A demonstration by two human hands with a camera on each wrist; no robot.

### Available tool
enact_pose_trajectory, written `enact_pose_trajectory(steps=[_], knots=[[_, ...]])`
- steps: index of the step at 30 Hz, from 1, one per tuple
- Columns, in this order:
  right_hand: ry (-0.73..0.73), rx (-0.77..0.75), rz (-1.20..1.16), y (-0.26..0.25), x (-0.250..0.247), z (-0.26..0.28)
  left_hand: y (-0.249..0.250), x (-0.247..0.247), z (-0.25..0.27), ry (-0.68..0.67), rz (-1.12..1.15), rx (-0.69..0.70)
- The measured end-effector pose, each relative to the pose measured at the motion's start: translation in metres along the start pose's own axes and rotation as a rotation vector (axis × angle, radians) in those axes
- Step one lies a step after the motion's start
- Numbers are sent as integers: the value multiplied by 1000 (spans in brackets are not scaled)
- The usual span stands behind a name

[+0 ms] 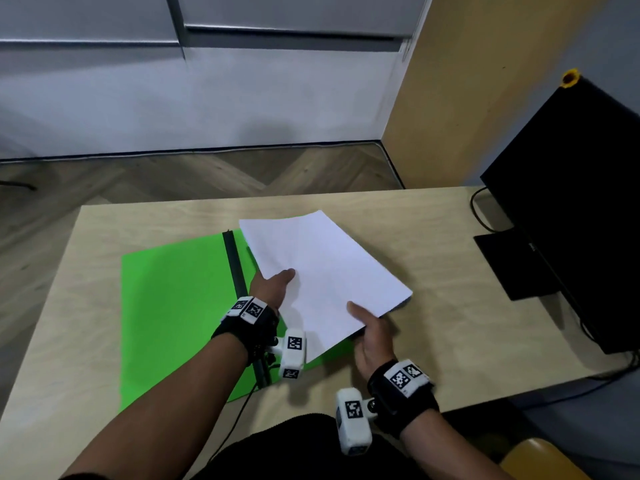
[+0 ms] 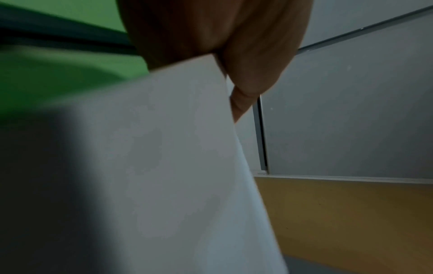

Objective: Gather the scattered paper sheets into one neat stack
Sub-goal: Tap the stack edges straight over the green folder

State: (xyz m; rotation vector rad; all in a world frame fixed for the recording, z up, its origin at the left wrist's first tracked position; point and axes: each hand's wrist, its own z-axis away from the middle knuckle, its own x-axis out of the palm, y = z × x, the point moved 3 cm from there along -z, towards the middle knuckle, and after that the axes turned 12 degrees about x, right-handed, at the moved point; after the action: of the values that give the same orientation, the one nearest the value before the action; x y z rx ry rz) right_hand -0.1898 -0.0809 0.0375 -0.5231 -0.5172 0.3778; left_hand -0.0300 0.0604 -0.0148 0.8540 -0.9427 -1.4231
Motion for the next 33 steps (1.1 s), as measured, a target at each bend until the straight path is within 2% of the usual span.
enact_pose_trajectory(steps=[3,5,7,10,13,16,19,23,27,29,31,33], knots=[[-95,84,-194,-21,-30,-15,4,-13,-3,-51,-116,30],[-73,186,-197,-31,-51,-28,-6,-27,-6,-77,-212,36],[-34,278,13,-33,-63,-42,-26,-40,-9,-114,-302,16],[-3,401,502,-14,-61,-57,-54,-55,-1,-119,-517,14],[21,423,809,8,-47,-65,-66,-52,9,-96,-588,66],[-26,326,1047,28,-33,-76,-68,-50,12,-146,-591,96],[-21,294,1097,27,-32,-79,-63,-55,12,-162,-559,172],[-94,226,844,-6,-14,-57,-28,-53,19,-208,-334,347],[-106,-22,585,-54,27,-36,47,-32,31,-265,-107,557],[-19,-173,485,-77,47,-27,75,-20,37,-275,29,575],[84,-336,427,-92,63,-17,93,-8,39,-269,118,532],[109,-428,353,-98,70,-13,103,-2,39,-228,147,513]])
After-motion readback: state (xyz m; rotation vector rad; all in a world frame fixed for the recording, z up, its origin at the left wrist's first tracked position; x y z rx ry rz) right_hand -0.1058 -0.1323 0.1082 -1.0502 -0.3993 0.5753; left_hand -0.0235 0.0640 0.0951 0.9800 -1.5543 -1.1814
